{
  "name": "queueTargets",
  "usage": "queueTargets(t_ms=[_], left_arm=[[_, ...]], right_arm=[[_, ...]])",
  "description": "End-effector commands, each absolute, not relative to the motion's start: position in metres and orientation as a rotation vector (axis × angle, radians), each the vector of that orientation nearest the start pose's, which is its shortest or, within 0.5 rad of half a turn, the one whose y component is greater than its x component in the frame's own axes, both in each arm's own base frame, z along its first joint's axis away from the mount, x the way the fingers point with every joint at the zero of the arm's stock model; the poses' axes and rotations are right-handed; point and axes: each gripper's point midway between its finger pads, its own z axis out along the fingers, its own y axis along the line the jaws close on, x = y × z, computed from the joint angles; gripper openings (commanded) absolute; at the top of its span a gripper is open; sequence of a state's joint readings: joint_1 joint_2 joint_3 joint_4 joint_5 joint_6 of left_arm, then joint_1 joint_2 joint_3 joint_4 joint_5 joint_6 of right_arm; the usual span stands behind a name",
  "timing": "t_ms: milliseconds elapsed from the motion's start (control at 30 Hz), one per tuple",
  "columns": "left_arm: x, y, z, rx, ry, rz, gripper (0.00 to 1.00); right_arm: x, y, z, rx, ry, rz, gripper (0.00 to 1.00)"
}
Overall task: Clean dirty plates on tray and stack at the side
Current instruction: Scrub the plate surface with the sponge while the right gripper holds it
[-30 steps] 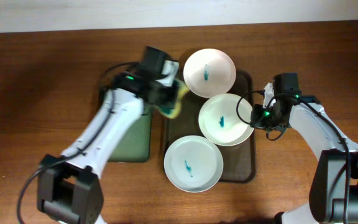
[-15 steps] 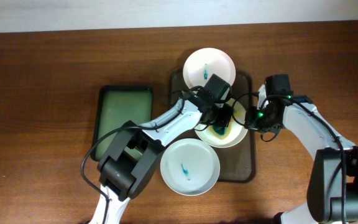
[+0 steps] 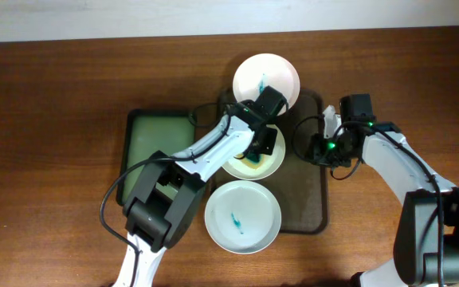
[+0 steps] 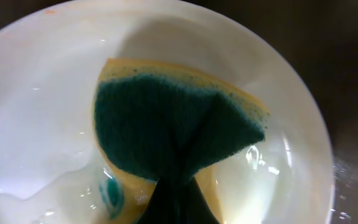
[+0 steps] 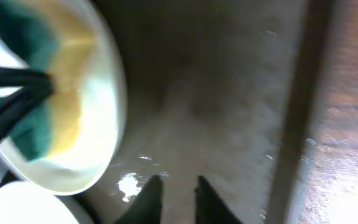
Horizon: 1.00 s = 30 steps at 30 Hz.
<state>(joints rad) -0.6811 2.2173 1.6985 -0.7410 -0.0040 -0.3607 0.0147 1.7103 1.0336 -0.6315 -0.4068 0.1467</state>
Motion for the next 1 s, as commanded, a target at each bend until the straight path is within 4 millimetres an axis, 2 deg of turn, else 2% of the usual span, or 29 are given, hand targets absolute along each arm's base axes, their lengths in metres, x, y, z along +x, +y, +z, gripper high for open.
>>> queueTargets(t_ms=[0,133,267,333,367,400,433,467,500,567,633,733,767,800,867,900,967], left_arm=[[0.367,-0.340,0.008,0.535,2.880,-0.411,0.00],[0.352,-0.371,0.019,0.594,2.872,-0.698,0.00],[0.352,-0.372,0.019,0.594,2.873,-0.710,0.00],[0.352,-0.372,0.019,0.595,2.873,-0.710,0.00],[0.352,-0.372,0.019,0.595,2.872,-0.709,0.00],[0.353,-0.371,0.019,0.593,2.870,-0.704,0.00],[0.354,-0.370,0.019,0.590,2.868,-0.686,0.00],[0.356,-0.367,0.018,0.584,2.868,-0.663,0.00],[0.358,-0.364,0.017,0.574,2.873,-0.646,0.00],[0.363,-0.353,0.014,0.543,2.890,-0.610,0.00],[0.374,-0.332,0.012,0.478,2.917,-0.567,0.00],[0.397,-0.276,0.001,0.383,2.917,-0.178,0.00],[0.404,-0.259,0.001,0.363,2.893,-0.030,0.00],[0.408,-0.252,0.002,0.359,2.874,0.033,0.00],[0.413,-0.252,0.003,0.377,2.846,0.053,0.00],[0.414,-0.258,0.004,0.383,2.836,0.013,0.00],[0.404,-0.286,0.003,0.425,2.862,-0.196,0.00]], right_arm=[[0.350,0.089,0.054,0.013,2.790,0.723,0.23],[0.361,0.091,0.052,0.000,2.756,0.720,0.27],[0.363,0.109,0.020,-0.055,2.795,0.747,0.30],[0.366,0.116,0.012,-0.074,2.788,0.784,0.30],[0.365,0.118,0.008,-0.079,2.796,0.786,0.26],[0.363,0.116,-0.001,-0.073,2.827,0.752,0.16],[0.361,0.111,-0.006,-0.034,2.852,0.710,0.09],[0.360,0.095,-0.014,0.076,2.898,0.598,0.04],[0.359,0.086,-0.016,0.134,2.913,0.555,0.04],[0.356,0.062,-0.019,0.305,2.936,0.499,0.04],[0.352,0.035,-0.021,0.467,2.945,0.469,0.04],[0.349,0.014,-0.022,0.563,2.936,0.464,0.04],[0.349,0.014,-0.022,0.547,2.937,0.473,0.04],[0.349,0.015,-0.022,0.527,2.941,0.473,0.05],[0.347,0.018,-0.022,0.503,2.950,0.477,0.04],[0.347,0.021,-0.022,0.474,2.954,0.478,0.04],[0.347,0.024,-0.021,0.435,2.959,0.485,0.04]])
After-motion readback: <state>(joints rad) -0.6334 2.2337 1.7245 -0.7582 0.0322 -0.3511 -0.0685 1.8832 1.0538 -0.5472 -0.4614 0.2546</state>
